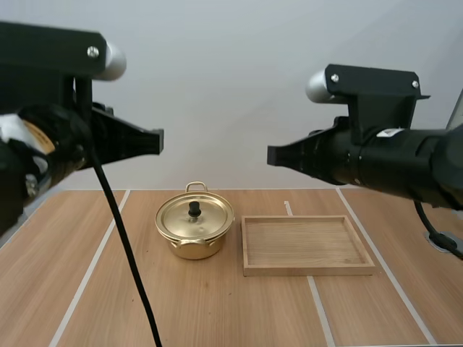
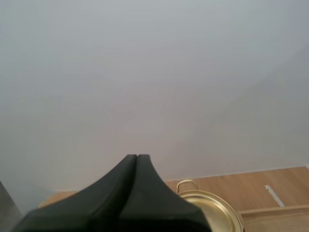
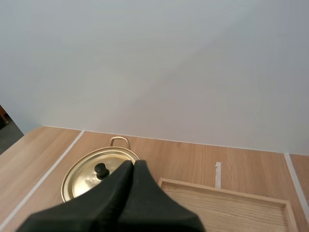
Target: Open the pot, put the grape inside, and close it
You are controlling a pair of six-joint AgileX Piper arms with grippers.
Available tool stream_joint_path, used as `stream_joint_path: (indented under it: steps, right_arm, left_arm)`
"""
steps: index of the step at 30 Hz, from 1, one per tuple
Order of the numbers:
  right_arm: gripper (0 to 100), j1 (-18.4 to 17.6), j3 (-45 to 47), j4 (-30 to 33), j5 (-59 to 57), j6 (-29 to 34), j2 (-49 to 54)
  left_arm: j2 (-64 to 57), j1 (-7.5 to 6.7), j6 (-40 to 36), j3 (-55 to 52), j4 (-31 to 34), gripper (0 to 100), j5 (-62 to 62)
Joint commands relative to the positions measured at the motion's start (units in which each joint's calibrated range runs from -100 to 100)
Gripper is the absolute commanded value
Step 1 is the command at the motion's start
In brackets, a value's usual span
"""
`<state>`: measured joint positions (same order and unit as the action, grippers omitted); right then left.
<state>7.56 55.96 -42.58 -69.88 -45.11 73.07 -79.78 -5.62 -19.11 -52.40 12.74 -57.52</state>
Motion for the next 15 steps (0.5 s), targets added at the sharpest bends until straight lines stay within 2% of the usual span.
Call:
stream_joint_path:
  steps: [1, 5, 12, 15]
  right_arm:
    - [0, 0.1, 4.3, 0.7, 1.9, -1.1, 3.2]
    - [0, 0.1, 9.5, 3.6, 4.6, -1.4, 6.1]
    - [0, 0.1, 18.0, 6.1, 12.8, -4.7, 8.0]
    - [0, 0.1, 21.6, 6.1, 17.9, -4.8, 8.0]
  left_arm:
    - [-2.9, 0.0, -2.3, -4.6, 1.8, 0, 3.1]
    - [-5.1, 0.0, -4.6, -11.8, 5.1, 0, 7.1]
    - [-5.4, 0.0, -13.0, -24.9, 19.1, 0, 22.1]
    - [-5.4, 0.75, -16.7, -30.2, 20.9, 0, 27.7]
